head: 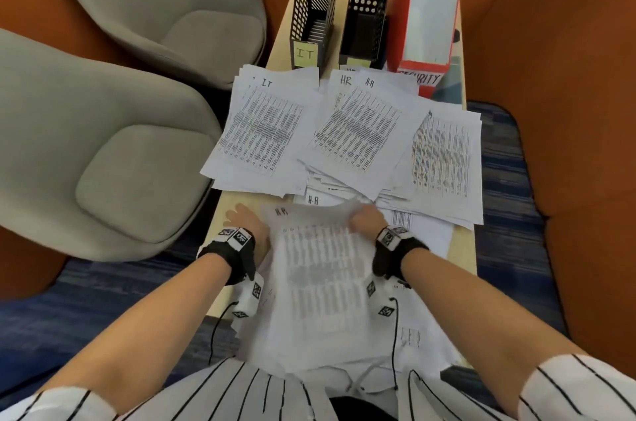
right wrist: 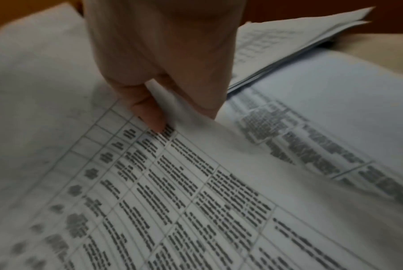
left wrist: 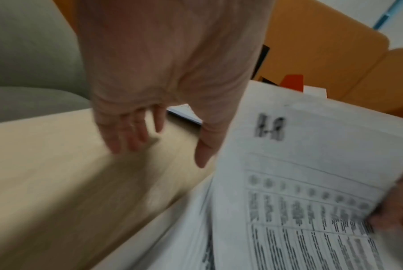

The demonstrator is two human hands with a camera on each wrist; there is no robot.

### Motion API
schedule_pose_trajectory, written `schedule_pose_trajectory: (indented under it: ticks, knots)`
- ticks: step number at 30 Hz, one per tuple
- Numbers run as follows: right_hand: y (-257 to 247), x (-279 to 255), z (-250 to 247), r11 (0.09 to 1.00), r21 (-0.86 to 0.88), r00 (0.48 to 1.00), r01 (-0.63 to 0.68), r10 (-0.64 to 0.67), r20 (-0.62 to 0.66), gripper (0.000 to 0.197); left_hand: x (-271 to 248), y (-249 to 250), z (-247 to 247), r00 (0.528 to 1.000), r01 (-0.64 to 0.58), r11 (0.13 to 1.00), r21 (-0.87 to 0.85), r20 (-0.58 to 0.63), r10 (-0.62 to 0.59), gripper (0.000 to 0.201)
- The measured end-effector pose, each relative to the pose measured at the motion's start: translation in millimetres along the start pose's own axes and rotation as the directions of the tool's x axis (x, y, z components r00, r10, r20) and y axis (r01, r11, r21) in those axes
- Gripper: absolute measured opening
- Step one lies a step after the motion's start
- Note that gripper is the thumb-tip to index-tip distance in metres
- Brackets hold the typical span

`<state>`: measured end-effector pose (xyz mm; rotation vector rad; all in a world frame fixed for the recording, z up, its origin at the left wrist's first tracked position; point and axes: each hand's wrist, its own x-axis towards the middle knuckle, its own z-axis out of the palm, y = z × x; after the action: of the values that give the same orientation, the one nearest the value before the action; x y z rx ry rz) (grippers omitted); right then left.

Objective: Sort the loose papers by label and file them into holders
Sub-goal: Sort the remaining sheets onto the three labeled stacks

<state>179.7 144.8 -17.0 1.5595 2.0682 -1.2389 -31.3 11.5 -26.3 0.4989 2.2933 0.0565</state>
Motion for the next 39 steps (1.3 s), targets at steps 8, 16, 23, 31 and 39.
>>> schedule_pose_trajectory:
  ticks: [8,16,23,31,39]
  knots:
    - [54,1,-34,0.824,0.561,0.964,-0.083,0.209,-0.165,0.004,-37,22,17,0.646,-0.209,0.768,-0.605,0.504,0.573,0.031]
    - [55,8,-54,0.631,0.775,0.964,0.028,0.189,-0.189,0.047,-39,53,10,0.785,-0.233,0.668,-0.707,0.268,0.558,0.029]
    - [46,-11,-44,0.924,0.382,0.996,-0.015,-0.019,0.085,0.023,-9,87,-13,0.916,-0.253,0.543,-0.801,-0.018,0.400,0.038]
    - [28,50,-101,0.683,0.730,0.959,-0.007,0.211,-0.188,0.031,-22,69,7,0.930,-0.230,0.961,-0.154,0.257,0.264,0.046]
    - [13,28,-94,0.967,0.230,0.810,0.110,0.047,-0.585,0.041,-9,39,35,0.956,-0.270,0.910,-0.315,0.023,0.292,0.030]
